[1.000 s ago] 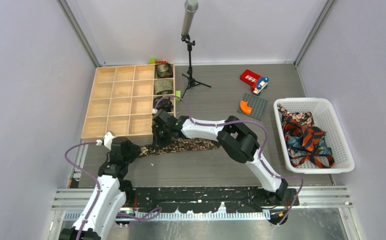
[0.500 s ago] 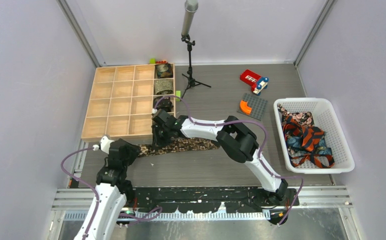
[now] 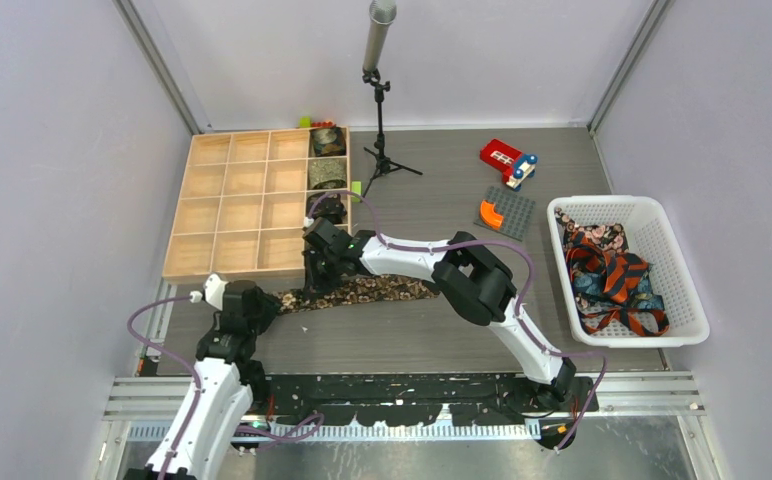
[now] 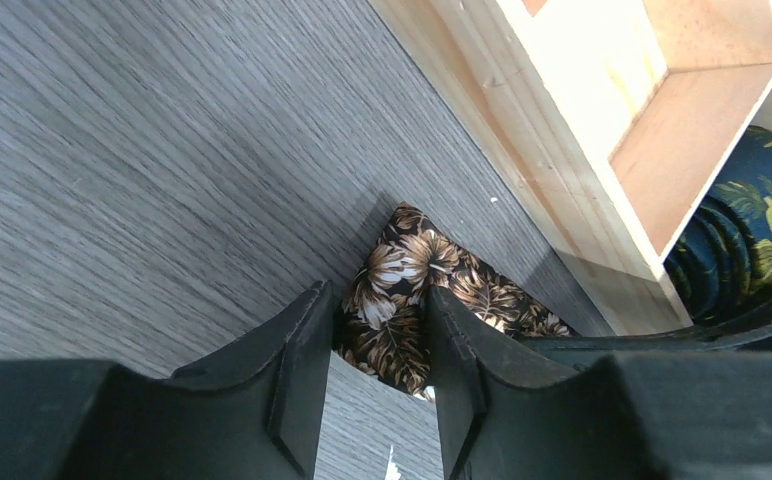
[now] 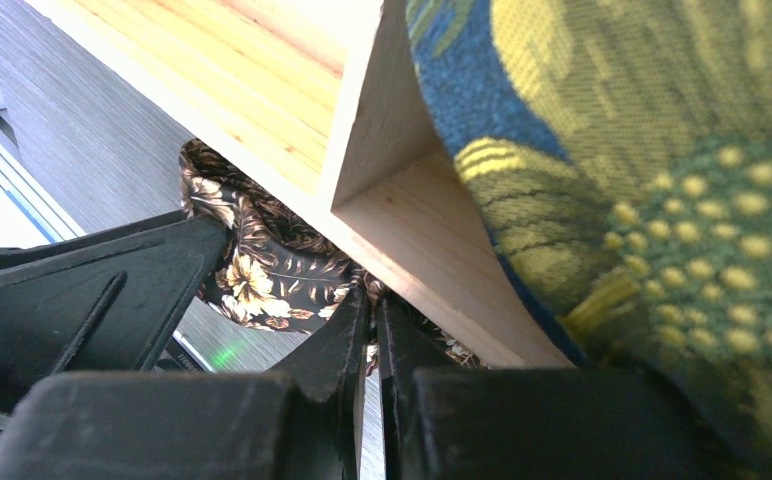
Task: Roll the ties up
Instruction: Roll the tie at the center of the board.
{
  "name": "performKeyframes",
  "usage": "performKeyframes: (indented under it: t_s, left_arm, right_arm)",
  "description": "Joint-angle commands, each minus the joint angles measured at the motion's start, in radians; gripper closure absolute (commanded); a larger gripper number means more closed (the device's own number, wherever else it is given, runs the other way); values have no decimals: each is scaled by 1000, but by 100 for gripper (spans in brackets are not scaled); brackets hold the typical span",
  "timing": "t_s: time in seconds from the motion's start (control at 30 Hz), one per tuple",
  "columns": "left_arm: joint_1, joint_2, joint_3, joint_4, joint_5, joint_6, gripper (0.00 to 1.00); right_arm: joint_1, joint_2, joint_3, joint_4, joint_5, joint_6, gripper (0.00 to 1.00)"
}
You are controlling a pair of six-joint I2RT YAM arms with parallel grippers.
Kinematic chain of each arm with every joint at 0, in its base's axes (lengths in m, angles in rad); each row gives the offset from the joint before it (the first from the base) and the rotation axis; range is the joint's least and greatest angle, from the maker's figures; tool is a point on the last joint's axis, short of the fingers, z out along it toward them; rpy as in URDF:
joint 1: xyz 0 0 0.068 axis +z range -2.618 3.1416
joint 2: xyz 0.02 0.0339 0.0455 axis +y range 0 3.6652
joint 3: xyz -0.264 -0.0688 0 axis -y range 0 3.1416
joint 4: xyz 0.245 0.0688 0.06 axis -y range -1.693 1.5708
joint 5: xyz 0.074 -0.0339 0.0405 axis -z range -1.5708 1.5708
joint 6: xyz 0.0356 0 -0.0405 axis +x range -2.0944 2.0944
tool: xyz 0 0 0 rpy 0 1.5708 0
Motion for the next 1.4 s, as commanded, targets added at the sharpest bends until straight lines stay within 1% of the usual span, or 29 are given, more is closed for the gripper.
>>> performKeyframes:
  t_s: [0.0,0.1,0.17,0.4,0.43,0.57,0.63,0.83,1.1,1.2,1.37]
  left_arm:
    - [6,54,14,65,23,22,59]
    - [6,63,12,78,26,26,61]
    - [6,64,10,83,27,28,65]
    - [6,48,17,86,25,41,87]
    - [6,47,20,86,24,44,88]
    - [6,56,33,83,25,55,97]
    - [6,60,41,74,23,62,100]
    - [5,53,67,47,6,76,100]
    - [6,37,90,16,-6,92,100]
    - [6,31,99,8,-12,99,100]
    - [5,30,115,0,-9,104,100]
  right_arm:
    - [9,31,27,-37,3,0,88]
    - [7,32,26,-36,3,0,88]
    - [8,33,28,-37,2,0,88]
    - [8,27,39,-53,2,-10,87]
    - [7,22,45,-60,4,-14,85]
    - [4,-12,68,-97,20,-38,71]
    - [2,-45,69,-113,28,-49,67]
    - [8,-102,50,-118,21,-53,65]
    - [23,-112,44,-94,20,-40,64]
    - [23,-90,60,-89,20,-32,66]
    - [26,-37,88,-73,14,-19,72]
